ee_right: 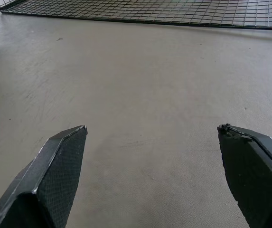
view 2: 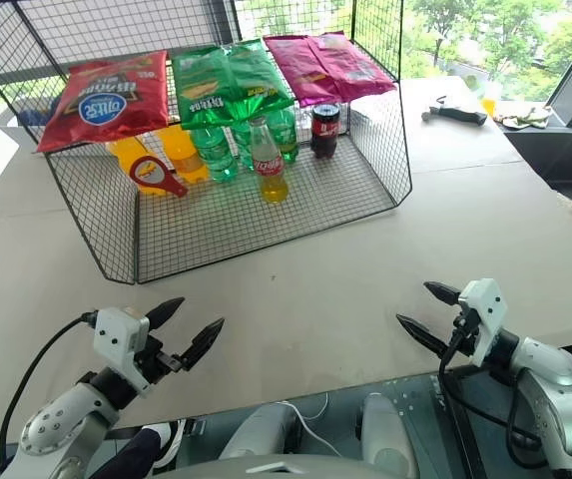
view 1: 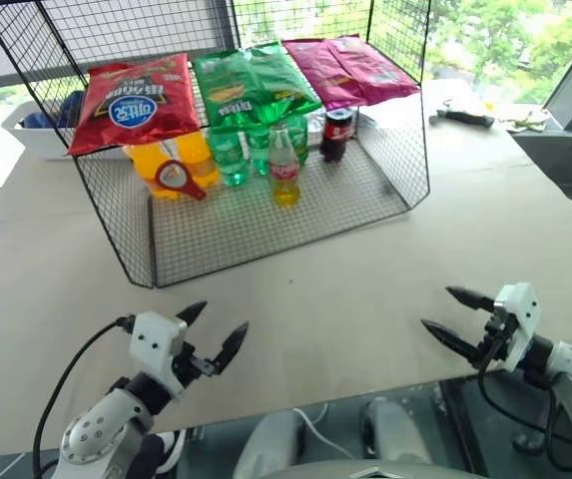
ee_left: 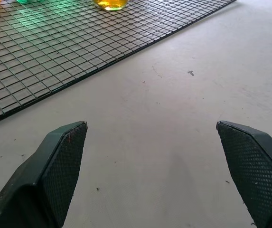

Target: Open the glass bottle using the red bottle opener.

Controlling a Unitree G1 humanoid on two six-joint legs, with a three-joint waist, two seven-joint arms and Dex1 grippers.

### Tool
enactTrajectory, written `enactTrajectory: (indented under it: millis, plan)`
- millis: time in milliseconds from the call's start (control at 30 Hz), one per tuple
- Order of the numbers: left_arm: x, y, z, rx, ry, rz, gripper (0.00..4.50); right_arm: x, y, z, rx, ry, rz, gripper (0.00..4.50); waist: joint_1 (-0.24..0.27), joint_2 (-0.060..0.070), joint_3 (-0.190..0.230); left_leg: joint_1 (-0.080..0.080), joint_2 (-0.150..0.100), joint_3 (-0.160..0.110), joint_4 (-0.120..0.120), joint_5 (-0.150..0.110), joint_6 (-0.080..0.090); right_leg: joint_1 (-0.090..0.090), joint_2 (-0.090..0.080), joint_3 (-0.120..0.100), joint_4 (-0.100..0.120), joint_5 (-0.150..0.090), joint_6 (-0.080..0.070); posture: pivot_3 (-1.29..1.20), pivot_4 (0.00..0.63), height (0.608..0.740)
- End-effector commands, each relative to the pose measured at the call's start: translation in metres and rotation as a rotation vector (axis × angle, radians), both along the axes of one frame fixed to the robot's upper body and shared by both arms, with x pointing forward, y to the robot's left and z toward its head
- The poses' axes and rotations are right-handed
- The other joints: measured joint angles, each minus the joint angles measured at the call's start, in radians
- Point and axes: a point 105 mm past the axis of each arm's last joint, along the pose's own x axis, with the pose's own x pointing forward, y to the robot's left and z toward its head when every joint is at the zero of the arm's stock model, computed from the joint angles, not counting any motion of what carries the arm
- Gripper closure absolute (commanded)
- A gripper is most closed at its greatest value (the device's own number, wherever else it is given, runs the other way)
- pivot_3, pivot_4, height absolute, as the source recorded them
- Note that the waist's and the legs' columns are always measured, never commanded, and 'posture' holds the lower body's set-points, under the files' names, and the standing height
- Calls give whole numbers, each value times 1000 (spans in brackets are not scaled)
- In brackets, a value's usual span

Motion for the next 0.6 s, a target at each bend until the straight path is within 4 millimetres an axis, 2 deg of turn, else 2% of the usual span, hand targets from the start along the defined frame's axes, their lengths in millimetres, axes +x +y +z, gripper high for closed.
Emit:
enactTrajectory:
  millis: [33,600]
  plan:
    - [0,-3,8,0,-42,-18,0,2,-3,10,0,-41,6,73,0,0,0,0,0,0,0,0,0,0,0,0,0,0,0,0,150,740]
    - [4,-11,6,-21,-38,-24,0,3,1,10,4,-50,24,73,2,0,0,0,0,0,0,0,0,0,0,0,0,0,0,0,150,740]
